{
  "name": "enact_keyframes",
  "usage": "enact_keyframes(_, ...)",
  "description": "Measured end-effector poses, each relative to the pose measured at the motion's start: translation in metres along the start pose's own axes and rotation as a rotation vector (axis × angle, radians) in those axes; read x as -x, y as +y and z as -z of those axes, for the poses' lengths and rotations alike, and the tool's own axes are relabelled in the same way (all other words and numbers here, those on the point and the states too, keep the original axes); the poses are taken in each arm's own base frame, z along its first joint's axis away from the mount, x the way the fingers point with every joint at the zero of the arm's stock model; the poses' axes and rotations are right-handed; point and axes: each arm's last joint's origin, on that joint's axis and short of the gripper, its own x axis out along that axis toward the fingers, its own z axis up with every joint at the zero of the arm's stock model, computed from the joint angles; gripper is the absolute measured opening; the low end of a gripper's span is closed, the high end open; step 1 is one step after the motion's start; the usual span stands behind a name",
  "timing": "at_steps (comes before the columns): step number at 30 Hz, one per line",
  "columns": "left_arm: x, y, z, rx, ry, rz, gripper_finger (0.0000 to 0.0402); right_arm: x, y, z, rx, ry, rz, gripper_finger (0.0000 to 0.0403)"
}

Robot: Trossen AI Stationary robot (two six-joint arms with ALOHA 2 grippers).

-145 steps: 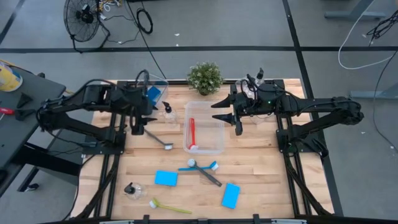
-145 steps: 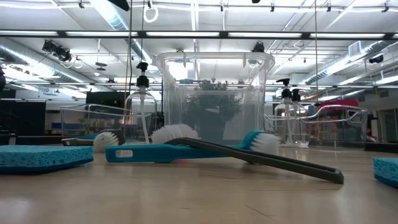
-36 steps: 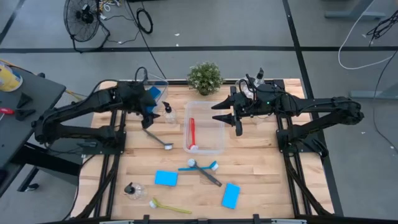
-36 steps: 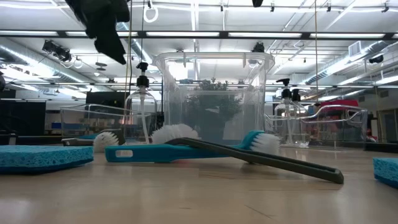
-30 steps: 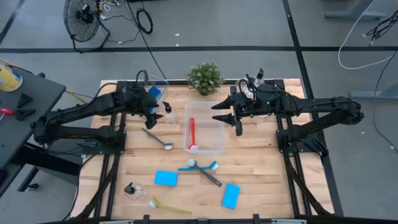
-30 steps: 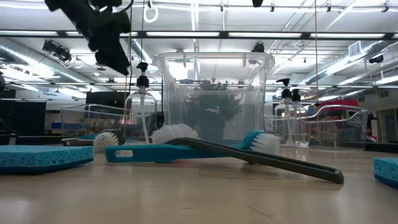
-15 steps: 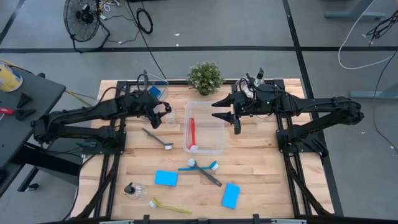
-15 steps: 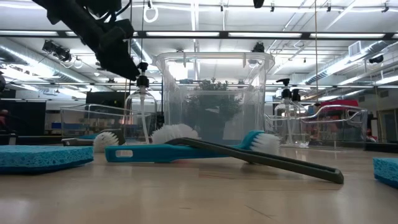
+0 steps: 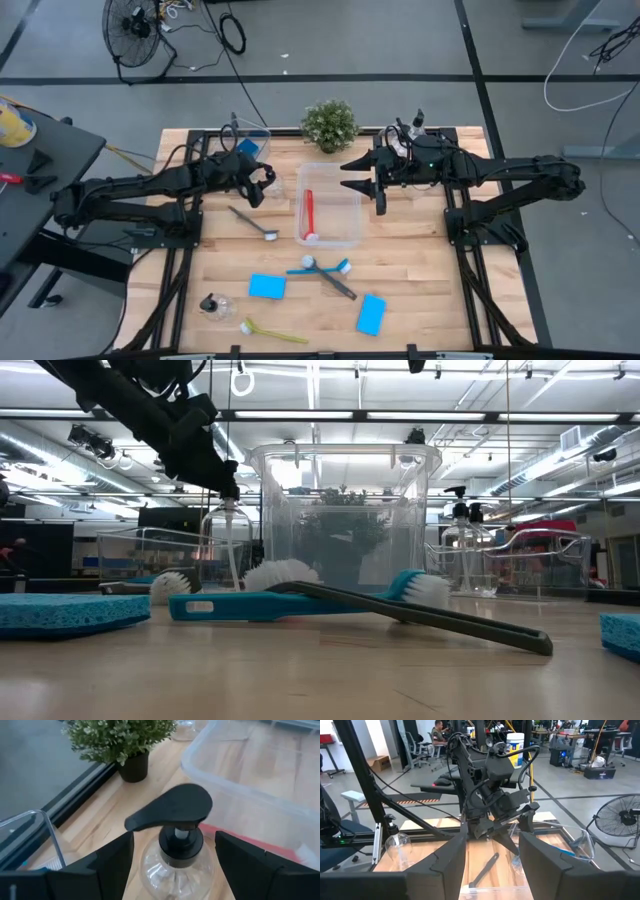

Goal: Pick & Place Kitchen Sink Supplies
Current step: Put the black soap dispenser into the right transparent bin

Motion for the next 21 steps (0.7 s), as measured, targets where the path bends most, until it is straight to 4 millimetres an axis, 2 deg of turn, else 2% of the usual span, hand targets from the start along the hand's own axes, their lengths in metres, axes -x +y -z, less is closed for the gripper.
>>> enact_keyframes(21, -0.0031, -0.0008, 0.0004, -0.051, 0.007, 0.011, 0.0284, 0.0000, -0.0001, -0.0001, 0.019, -0.001, 0.001, 0.0185)
